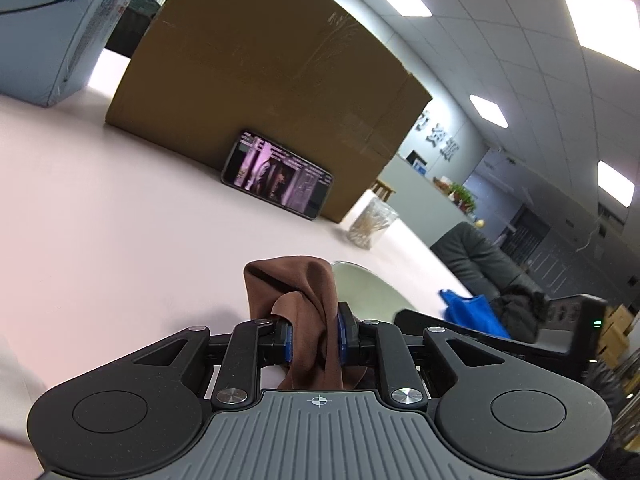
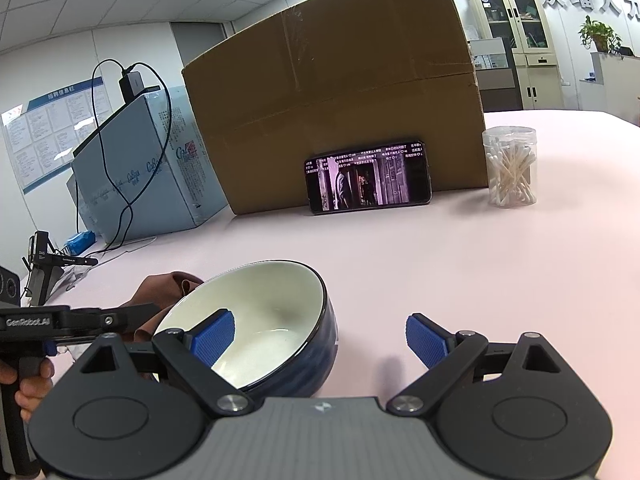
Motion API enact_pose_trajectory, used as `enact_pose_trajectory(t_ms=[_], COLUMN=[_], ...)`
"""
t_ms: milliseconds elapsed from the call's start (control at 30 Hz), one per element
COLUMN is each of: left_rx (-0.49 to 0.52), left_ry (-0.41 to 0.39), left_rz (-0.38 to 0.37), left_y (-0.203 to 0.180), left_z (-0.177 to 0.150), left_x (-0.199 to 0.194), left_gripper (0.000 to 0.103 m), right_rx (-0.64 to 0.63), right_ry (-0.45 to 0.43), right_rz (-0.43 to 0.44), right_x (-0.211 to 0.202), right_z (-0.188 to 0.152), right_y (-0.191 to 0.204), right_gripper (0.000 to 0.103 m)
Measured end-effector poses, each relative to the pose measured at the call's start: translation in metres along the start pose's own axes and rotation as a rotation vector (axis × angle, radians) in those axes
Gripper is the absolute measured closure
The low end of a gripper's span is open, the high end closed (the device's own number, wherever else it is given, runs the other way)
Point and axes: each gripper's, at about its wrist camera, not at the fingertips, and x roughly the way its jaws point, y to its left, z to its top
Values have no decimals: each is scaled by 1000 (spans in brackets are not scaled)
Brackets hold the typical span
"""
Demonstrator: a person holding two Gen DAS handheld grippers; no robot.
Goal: Clean bowl
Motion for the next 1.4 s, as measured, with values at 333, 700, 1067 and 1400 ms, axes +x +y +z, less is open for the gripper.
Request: enact_pose_trajectory(t_ms=[333,700,1067,1400], left_rx=[55,140,356,305], left_ry=[69,110,197,167], left_rz=[-56,31,36,123], left_y=[-21,-32,-69,-52], left_z=[-14,-19,-34,-26], left_x=[3,10,21,15], left_gripper=[86,85,85,85], right_rx=[-4,-12,-20,-28], right_ry=[5,2,4,5], right_rz=[10,13,24,33], right_x=[-1,-2,-3,-3], right_z=[-1,-3,-3,-4], right_y=[1,3,4,5], right_gripper=[8,8,8,8])
